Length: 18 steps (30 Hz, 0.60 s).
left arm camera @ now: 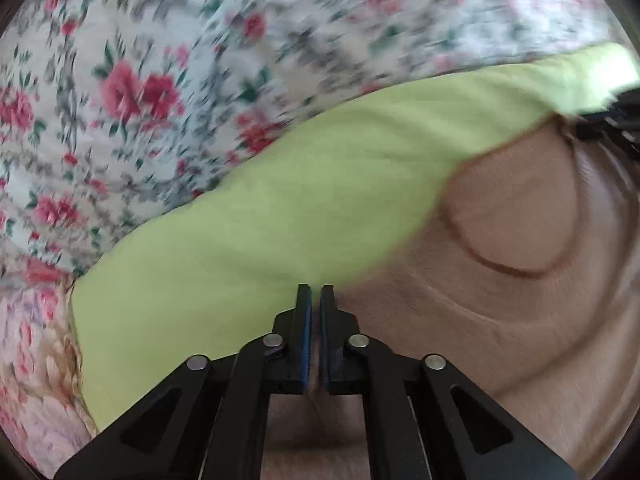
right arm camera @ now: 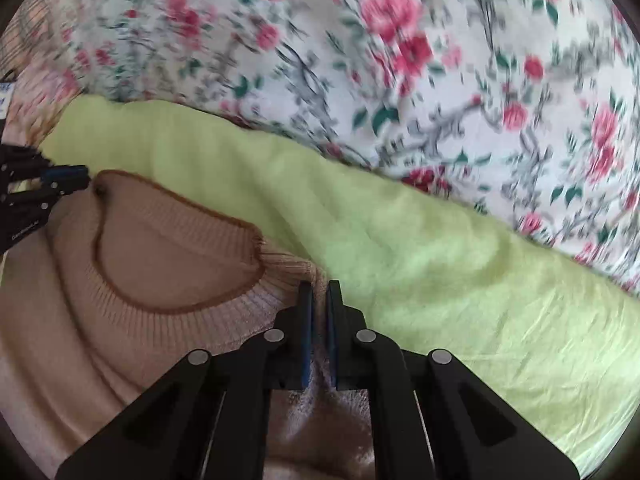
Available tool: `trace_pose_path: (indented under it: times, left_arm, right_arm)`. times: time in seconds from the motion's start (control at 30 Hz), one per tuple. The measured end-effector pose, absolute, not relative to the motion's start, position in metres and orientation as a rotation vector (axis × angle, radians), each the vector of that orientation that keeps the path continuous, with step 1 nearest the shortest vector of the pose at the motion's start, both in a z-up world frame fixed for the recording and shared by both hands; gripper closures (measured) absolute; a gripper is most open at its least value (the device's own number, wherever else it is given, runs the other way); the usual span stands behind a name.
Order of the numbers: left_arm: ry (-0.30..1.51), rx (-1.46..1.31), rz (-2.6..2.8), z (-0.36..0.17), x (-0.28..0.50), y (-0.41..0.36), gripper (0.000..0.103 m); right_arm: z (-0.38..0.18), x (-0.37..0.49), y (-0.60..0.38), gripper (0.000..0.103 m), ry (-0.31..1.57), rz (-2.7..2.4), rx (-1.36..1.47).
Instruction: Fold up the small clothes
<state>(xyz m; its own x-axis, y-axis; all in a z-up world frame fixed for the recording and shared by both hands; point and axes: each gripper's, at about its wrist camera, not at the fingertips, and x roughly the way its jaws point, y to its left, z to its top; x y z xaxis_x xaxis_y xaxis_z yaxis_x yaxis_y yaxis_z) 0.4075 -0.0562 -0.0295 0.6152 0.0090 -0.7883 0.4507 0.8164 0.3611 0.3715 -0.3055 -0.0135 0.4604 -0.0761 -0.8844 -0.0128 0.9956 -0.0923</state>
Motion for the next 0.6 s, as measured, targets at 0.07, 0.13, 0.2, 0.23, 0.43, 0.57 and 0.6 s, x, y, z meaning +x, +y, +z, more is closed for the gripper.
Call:
trace_pose_path:
  times: [0.07, 0.13, 0.2, 0.23, 0.43, 0.57, 0.6]
  left_arm:
    - [0.912, 0.572, -0.172, -0.043, 0.42, -0.05, 0.103]
    - [0.924, 0.523, -0.186, -0.038, 0.421, -0.04, 0.103]
    - [0.931, 0.481, -0.201, -0.026, 0.417, -0.029, 0.095]
    - [0.928, 0.444, -0.213, -0.016, 0.413, -0.021, 0.095]
    - [0.921, 0.311, -0.202, 0.023, 0.358, 0.038, 0.052]
    - [0.967, 0.267, -0.168, 0.017, 0.312, 0.068, 0.051]
    - [0.984, 0.252, -0.156, 0.013, 0.3, 0.077, 0.05]
  right_arm:
    - [-0.024, 0.374, -0.317, 0.096, 1.112, -0.063, 0.005]
    - [-0.015, 0.372, -0.32, 0.09, 1.084, -0.059, 0.06]
    - [0.001, 0.363, -0.323, 0.075, 1.053, -0.053, 0.071]
    - [0.01, 0.358, -0.324, 0.062, 1.045, -0.051, 0.084]
    - [0.048, 0.295, -0.322, 0.052, 0.992, 0.005, 0.191]
    - [0.041, 0.229, -0.315, 0.052, 1.008, -0.041, 0.266]
    - [0.038, 0.214, -0.318, 0.052, 1.014, -0.068, 0.289]
